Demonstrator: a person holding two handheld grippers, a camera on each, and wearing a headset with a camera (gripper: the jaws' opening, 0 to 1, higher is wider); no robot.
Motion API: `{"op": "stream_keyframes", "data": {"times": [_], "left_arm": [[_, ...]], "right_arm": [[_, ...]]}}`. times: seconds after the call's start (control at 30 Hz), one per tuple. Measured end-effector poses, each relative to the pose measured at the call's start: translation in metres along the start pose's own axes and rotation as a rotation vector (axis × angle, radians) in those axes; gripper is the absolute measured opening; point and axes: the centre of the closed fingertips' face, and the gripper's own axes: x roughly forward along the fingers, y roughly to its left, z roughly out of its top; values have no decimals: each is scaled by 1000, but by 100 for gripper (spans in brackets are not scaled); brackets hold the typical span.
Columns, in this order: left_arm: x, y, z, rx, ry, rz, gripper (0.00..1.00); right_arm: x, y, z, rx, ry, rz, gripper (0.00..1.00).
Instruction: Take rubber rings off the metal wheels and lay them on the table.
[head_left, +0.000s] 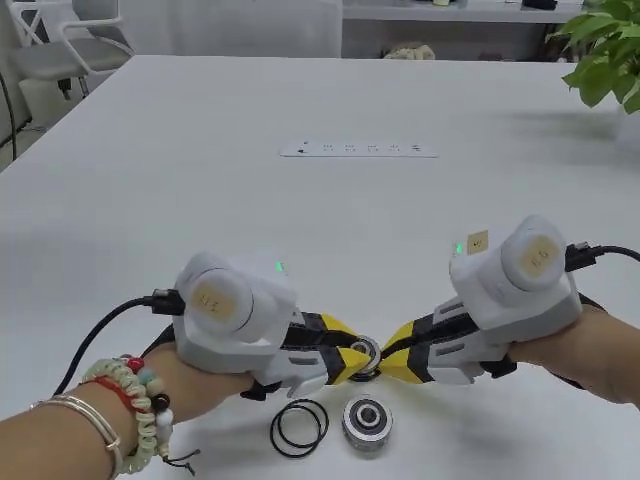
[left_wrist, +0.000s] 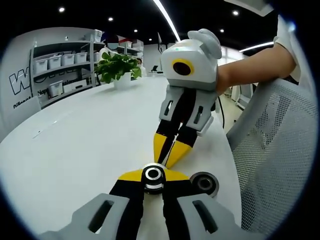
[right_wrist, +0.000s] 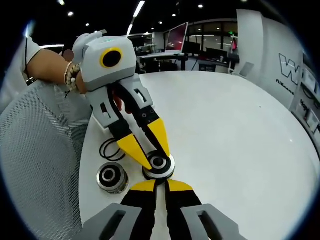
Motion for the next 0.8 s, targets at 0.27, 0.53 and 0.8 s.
{"op": "stream_keyframes", "data": {"times": [0.27, 0.53, 0.8], "left_arm": [[0, 1, 0, 2, 6, 2, 8], [0, 0, 0, 3, 6, -1, 8], [0, 0, 0, 10, 8, 1, 8]], "right_arm": [[-1, -6, 0, 137, 19, -30, 0], [-7, -13, 5, 450, -42, -16, 0], [-8, -5, 13, 529, -58, 0, 0]]}}
